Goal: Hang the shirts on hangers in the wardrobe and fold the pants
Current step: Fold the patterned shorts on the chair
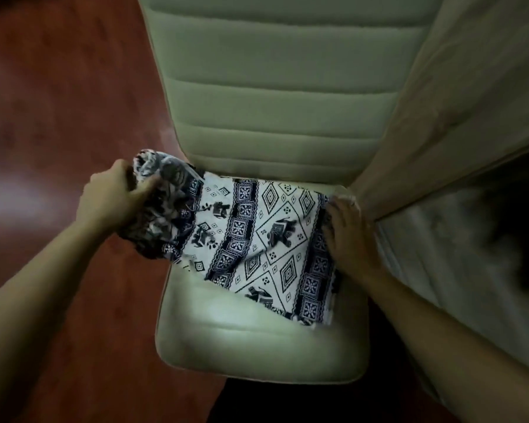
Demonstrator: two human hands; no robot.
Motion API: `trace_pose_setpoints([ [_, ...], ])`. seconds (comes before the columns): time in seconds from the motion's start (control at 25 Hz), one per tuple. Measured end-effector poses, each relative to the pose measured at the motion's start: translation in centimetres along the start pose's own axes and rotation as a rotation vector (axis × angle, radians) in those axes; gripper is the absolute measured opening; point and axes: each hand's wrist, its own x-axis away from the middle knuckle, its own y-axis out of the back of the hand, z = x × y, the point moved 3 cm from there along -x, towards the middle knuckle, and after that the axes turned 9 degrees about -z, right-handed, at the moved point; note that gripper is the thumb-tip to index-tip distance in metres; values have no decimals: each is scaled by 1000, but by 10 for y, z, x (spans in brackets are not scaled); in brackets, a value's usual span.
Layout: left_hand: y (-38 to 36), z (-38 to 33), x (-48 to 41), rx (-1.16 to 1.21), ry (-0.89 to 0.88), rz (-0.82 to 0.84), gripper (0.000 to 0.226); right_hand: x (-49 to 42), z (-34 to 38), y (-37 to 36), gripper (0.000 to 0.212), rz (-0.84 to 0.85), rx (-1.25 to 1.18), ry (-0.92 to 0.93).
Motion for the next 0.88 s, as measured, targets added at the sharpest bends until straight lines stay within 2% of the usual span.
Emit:
trace_pose_setpoints([
  [0.08, 23, -53, 27, 77, -97, 3, 43, 20, 1, -13, 64, 116, -27, 17],
  [0.16, 23, -103, 57, 114, -155, -2, 42, 40, 4, -24, 78, 165, -3, -17],
  [0.24, -6, -140, 85, 180, -177, 46, 47, 40, -1, -34, 83, 214, 44, -69],
  [0.32, -45, -163, 112, 191, -219, 133, 61, 41, -1, -41, 82, 238, 120, -73],
  [0.4, -90, -168, 138, 47, -348, 233, 78, 44, -4, -47, 83, 295, 161, -70],
  [0.48, -122, -156, 153, -56, -442, 309, 74, 44, -8, -46, 83, 315, 179, -56],
  [0.68, -136, -131, 145, -77, -487, 366, 64, 40, -16, -45, 91, 346, 150, -52],
  [0.76, -125, -139, 144, 44, -487, 399, 68, 40, -14, -45, 94, 357, 137, -50],
  [0.8, -116, -141, 138, 140, -458, 390, 69, 39, -14, -44, 94, 370, 137, -49],
  [0.88, -92, -135, 118, 333, -359, 152, 64, 39, -13, -44, 94, 387, 143, -57],
])
